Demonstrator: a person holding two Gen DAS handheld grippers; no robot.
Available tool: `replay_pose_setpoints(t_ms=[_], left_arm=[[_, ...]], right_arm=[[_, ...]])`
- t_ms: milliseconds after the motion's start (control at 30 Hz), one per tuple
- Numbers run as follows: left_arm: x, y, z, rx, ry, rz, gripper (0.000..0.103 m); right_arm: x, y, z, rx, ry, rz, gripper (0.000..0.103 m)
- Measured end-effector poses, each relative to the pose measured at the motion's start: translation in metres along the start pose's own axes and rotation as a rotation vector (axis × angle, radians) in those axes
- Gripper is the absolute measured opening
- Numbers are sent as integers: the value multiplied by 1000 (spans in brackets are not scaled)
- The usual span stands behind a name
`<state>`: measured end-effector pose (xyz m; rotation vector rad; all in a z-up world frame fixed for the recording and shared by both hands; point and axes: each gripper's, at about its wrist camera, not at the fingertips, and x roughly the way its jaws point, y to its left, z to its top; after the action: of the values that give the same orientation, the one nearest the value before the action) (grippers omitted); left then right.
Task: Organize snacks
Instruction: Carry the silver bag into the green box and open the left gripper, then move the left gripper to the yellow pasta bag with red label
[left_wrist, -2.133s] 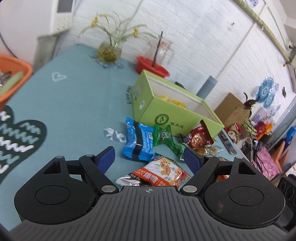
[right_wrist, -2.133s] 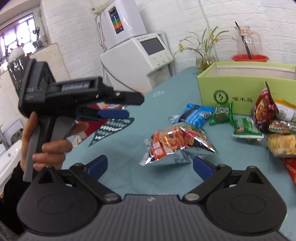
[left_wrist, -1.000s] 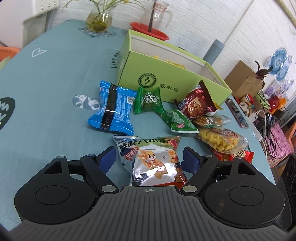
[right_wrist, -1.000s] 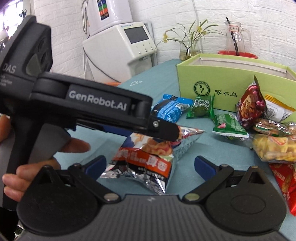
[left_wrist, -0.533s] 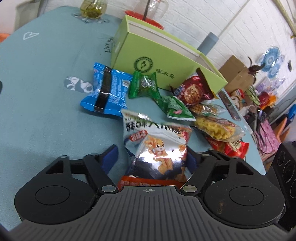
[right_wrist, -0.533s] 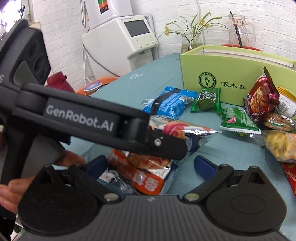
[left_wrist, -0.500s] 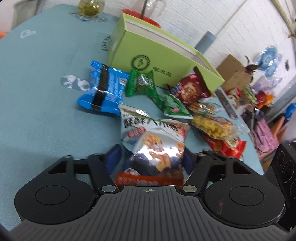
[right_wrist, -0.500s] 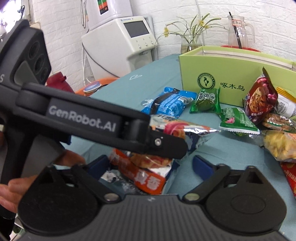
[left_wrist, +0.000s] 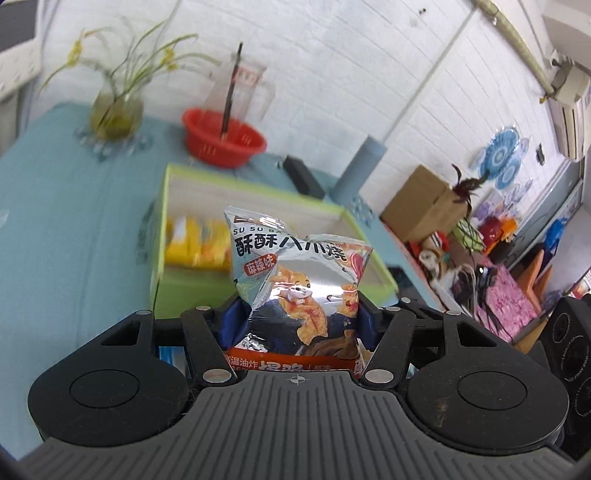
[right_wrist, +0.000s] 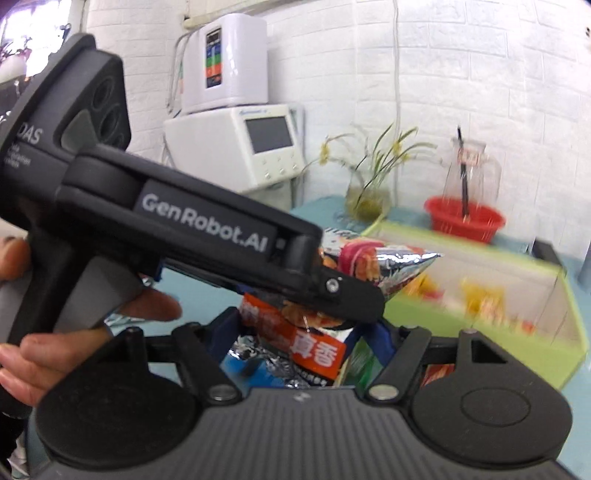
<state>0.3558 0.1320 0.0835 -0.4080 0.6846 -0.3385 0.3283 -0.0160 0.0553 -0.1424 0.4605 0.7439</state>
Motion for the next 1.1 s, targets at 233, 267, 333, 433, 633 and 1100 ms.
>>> replay_pose_setpoints(t_ms=[233, 267, 333, 433, 633, 1100], left_arm=[[99, 20, 66, -53, 85, 6, 44], [112, 24, 68, -61, 101, 10, 45], [129, 31, 71, -67, 117, 19, 53], [125, 36, 71, -54, 75, 28, 58], [74, 25, 62, 14, -41, 45, 69], [11, -33, -50, 45, -11, -37, 77]], right_arm=[[66, -87, 34, 64, 95, -24, 73], [74, -95, 33, 70, 113, -29, 73], [85, -108, 30, 72, 135, -55, 80], [86, -121, 27, 73, 132, -96, 86], [35, -131, 14, 101, 37, -127, 94], [-113, -90, -73, 200, -25, -264, 102]])
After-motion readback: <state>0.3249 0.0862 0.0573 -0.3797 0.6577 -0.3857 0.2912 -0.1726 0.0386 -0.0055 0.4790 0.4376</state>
